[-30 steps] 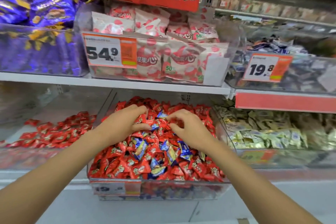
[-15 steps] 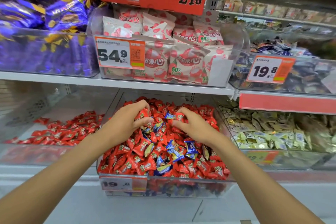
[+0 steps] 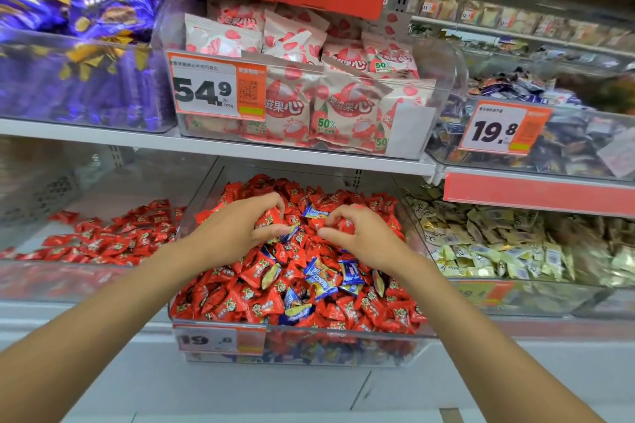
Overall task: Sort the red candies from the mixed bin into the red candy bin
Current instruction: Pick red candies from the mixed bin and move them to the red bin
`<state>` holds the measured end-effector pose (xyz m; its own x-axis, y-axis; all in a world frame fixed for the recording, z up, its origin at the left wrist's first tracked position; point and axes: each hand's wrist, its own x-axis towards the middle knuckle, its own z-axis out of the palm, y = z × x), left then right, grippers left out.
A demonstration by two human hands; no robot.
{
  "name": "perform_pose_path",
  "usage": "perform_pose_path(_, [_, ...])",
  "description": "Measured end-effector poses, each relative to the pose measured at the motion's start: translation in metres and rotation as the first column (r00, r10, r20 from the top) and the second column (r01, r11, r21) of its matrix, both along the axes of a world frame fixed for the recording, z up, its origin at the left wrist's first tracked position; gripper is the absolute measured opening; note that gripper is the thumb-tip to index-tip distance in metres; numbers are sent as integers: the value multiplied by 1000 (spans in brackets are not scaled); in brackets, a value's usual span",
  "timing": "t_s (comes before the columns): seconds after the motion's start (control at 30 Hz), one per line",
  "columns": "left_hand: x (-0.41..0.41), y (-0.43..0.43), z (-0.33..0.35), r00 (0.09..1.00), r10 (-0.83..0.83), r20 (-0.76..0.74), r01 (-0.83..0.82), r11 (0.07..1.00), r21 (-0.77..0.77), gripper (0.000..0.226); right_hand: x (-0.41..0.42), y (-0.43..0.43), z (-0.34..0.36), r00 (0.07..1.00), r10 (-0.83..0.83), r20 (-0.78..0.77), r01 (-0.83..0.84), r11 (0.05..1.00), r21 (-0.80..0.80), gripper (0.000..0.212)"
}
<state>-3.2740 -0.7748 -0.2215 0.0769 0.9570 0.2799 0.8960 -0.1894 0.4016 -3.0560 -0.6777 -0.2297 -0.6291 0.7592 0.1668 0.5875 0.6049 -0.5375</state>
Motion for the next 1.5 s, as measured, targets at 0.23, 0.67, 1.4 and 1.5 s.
perform_pose_path(0.23, [-1, 7, -9, 986, -15, -166, -18, 981, -195, 40, -24, -1, -11, 930, 91, 357, -106, 994, 23, 78])
perform_pose_path(0.67, [2, 1, 1, 995, 27, 92, -28, 1000, 0, 17, 12, 1, 4, 982, 91, -166, -106, 990, -88, 16])
perform_pose_path(1.4, [-49, -72, 33, 975, 70, 211, -120, 964, 237, 17, -30, -65, 46, 951, 218, -218, -239, 968, -74, 8])
perform_pose_path(1.5, [-110, -92, 28, 960, 205, 191, -245, 946, 214, 19, -80, -78, 54, 927, 345, -148, -347, 938, 9, 10])
